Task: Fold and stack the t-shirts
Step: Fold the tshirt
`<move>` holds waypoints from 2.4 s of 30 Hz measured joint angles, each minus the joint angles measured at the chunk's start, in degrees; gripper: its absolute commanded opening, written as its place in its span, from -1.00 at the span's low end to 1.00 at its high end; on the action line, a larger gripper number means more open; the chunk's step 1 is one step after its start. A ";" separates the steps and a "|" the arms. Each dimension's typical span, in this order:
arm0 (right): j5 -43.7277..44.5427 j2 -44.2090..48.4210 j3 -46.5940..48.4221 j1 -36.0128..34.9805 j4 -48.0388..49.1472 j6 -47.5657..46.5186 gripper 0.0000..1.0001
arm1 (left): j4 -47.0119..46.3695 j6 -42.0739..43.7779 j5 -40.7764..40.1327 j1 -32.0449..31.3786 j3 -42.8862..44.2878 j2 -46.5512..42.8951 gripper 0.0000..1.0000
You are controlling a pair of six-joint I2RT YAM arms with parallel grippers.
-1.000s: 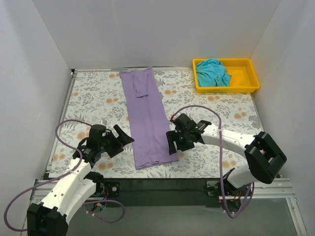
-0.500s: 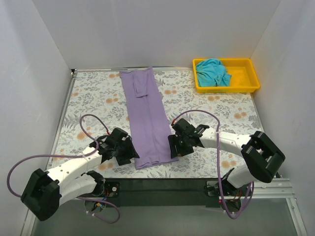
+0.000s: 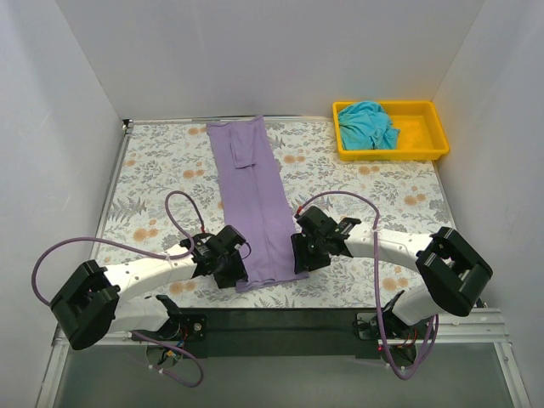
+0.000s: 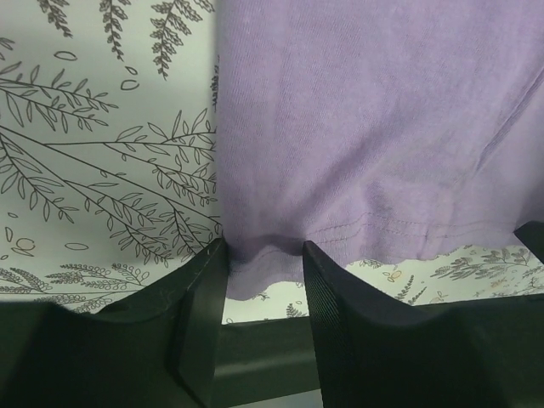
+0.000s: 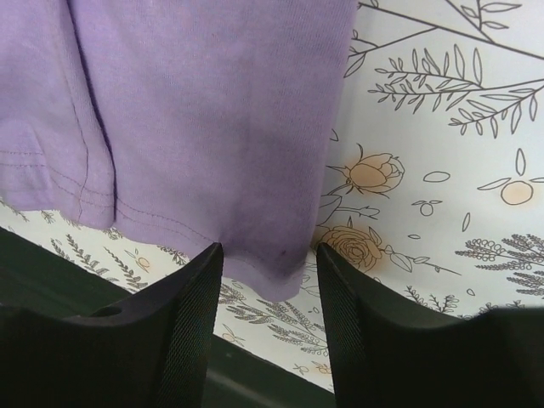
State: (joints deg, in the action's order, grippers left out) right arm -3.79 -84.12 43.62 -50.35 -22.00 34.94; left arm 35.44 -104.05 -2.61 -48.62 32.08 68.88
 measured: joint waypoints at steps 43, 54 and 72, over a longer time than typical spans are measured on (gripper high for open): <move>-1.84 -13.40 33.42 7.58 -25.49 -19.80 -0.97 | 13.11 15.65 7.67 16.20 20.68 13.40 -1.00; 5.70 -27.47 52.28 11.30 -20.63 -26.99 -0.97 | 4.44 27.54 -3.26 25.62 33.62 22.82 -1.00; 6.43 -32.52 52.11 13.86 -10.97 -29.20 -0.97 | -8.57 32.28 -6.12 27.54 32.68 28.37 -1.00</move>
State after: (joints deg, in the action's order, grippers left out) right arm 2.63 -116.64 95.72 -36.49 -32.97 5.74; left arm 26.87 -71.77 -8.73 -21.08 64.75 97.25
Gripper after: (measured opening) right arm 0.013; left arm 0.028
